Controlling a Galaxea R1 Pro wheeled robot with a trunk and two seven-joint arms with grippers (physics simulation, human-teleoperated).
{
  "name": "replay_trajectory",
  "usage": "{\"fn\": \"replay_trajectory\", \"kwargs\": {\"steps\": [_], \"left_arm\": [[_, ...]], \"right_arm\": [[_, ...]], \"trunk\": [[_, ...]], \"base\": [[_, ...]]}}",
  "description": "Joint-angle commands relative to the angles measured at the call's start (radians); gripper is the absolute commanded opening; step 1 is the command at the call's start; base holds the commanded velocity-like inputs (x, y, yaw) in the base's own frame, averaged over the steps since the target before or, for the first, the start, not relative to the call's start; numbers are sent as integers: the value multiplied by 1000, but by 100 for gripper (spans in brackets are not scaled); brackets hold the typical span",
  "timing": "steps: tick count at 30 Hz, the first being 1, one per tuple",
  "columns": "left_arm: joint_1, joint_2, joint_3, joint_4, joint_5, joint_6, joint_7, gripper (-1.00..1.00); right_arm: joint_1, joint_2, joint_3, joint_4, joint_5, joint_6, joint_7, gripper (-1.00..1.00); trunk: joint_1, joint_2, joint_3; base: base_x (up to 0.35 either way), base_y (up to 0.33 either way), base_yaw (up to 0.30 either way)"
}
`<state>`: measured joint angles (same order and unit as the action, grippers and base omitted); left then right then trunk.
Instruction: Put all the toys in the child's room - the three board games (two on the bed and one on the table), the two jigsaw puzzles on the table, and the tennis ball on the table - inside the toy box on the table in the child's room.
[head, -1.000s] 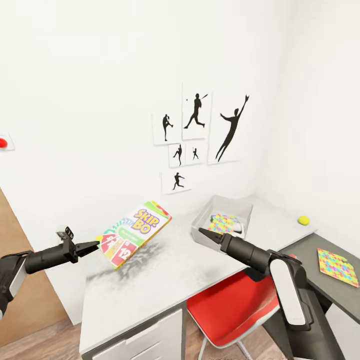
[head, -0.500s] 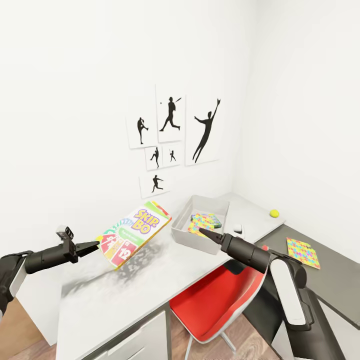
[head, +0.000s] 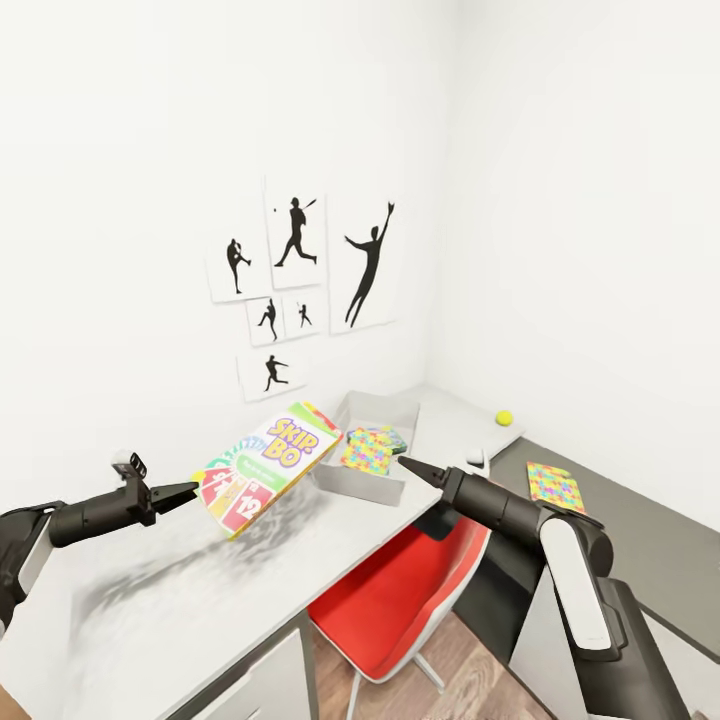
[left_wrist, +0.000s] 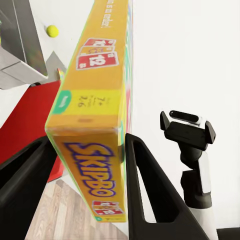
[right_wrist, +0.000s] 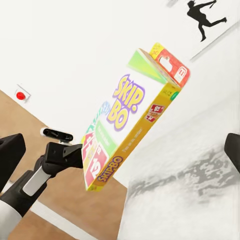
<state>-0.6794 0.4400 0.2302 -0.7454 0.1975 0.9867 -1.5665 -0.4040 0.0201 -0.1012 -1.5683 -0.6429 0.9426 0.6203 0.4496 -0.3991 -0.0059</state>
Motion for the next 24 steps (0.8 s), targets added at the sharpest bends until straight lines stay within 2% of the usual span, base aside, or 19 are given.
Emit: {"fn": "replay_trajectory", "kwargs": {"steps": [1, 13, 16, 24], "left_arm": [[0, 0, 0, 0, 0, 10, -4, -100], [0, 0, 0, 0, 0, 9, -4, -100], [0, 0, 1, 0, 0, 8, -4, -100], [0, 0, 1, 0, 0, 7, -4, -100]], "right_arm": [[-1, 1, -3, 0, 3, 5, 6, 100], [-1, 1, -5, 0, 4, 4, 3, 100], [-1, 1, -5, 0, 4, 4, 3, 100], [-1, 1, -5, 1, 4, 4, 3, 100]], "trunk": [[0, -1, -1], [0, -1, 0], [0, -1, 2], [0, -1, 9]], "base": [[0, 0, -58], [0, 0, -10], [0, -18, -130], [0, -244, -203]]}}
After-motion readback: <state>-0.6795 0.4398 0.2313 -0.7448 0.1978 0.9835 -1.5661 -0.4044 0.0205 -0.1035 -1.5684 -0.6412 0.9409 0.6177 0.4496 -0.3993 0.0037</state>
